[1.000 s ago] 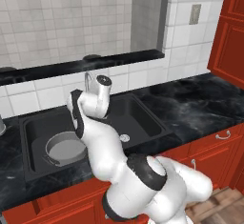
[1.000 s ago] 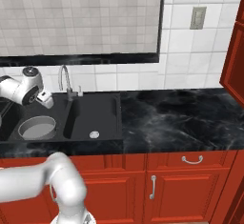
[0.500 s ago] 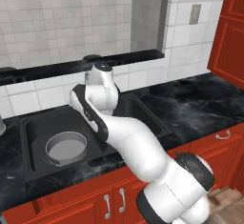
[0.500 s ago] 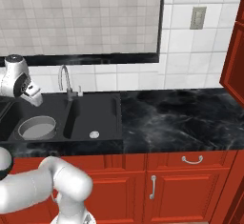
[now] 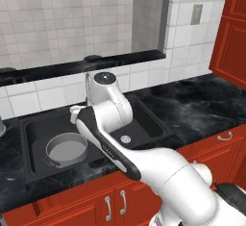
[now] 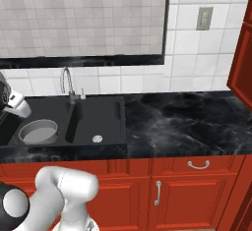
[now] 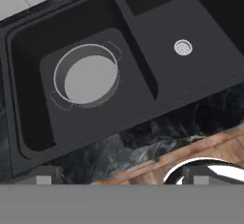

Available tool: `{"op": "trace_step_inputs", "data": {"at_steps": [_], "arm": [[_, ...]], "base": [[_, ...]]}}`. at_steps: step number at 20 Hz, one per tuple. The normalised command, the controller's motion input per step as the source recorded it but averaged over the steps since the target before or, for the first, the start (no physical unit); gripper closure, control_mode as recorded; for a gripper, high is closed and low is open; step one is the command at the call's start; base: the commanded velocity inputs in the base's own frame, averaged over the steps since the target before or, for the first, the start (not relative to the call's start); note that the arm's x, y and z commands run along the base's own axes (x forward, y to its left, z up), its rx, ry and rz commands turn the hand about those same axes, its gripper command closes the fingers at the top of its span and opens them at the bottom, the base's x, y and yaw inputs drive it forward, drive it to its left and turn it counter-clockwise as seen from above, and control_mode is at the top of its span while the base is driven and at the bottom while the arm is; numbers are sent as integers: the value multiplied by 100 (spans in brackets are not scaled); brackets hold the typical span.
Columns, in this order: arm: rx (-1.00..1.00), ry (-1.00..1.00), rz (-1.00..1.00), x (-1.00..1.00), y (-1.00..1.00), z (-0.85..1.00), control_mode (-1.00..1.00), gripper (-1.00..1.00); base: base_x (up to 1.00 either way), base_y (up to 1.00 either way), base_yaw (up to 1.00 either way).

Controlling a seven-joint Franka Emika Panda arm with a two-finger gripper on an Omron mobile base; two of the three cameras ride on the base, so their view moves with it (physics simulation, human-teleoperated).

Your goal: Move the pot and pan from the stove into the sink.

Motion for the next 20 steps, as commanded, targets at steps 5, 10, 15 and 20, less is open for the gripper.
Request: {"op": "trace_step_inputs", "data": {"at_steps": [5,10,15,20], "arm": [[-6,-5,17,-95,-14,40,-100,-100],[-1,-3,14,-98,-11,45,-100,-100],[-1,-30,16,-60,-25,23,-100,-100],[-4,-47,14,-38,-27,1,-100,-100]], "base": [[0,0,0],[0,0,0],[0,0,0],[0,0,0]]}}
